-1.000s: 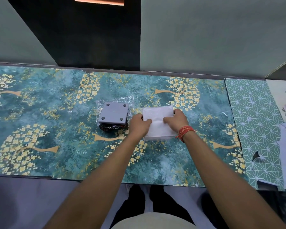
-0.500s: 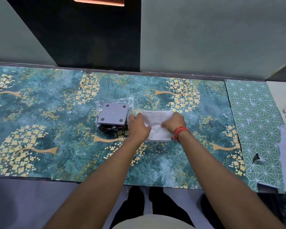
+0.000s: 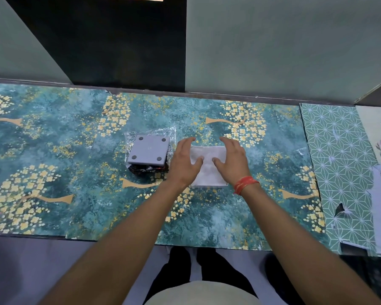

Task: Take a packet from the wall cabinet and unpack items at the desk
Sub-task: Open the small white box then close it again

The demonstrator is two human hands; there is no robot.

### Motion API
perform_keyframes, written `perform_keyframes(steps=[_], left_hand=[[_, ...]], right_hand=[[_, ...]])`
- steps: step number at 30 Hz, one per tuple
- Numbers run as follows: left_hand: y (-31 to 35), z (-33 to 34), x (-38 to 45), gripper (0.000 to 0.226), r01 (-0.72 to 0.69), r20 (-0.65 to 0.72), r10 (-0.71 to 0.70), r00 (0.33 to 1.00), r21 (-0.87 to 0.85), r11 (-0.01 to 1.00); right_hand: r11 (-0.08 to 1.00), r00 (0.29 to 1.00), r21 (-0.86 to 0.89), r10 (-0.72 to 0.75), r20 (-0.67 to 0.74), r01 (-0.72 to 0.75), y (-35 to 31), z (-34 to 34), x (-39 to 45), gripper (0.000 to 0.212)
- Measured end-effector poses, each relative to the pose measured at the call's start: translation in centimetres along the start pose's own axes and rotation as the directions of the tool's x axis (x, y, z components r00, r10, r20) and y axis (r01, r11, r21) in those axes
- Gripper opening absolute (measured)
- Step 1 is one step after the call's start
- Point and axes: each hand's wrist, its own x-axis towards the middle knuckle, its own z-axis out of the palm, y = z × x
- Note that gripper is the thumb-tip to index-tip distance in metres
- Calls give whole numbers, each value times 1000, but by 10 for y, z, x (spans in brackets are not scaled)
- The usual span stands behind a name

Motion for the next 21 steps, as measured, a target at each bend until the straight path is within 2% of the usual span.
perform_keyframes(steps=[2,5,8,13,16,21], left_hand=[[1,1,8,57,116,114,-111,987,-40,992],[-2,0,17,43,191,132,-180,975,-75,979],[-2,-5,18,36,155,121,-149,981,-44,987],[1,-3,11,33,44,71,-51,996,97,994],[-2,2,14,30,34,78,-48,996,178,983],[-2,0,24,25,48,100,-76,992,255,966]], right_hand=[[994,991,61,82,108,-89,1,-1,10,58],[972,984,167,154,91,-168,3,-6,16,42],[959,986,229,165,37,-169,4,-8,13,37],[975,989,168,144,37,-148,4,-2,13,21],[969,980,153,185,66,-193,0,-7,21,12],[946,949,113,289,128,-303,1,-8,36,12]])
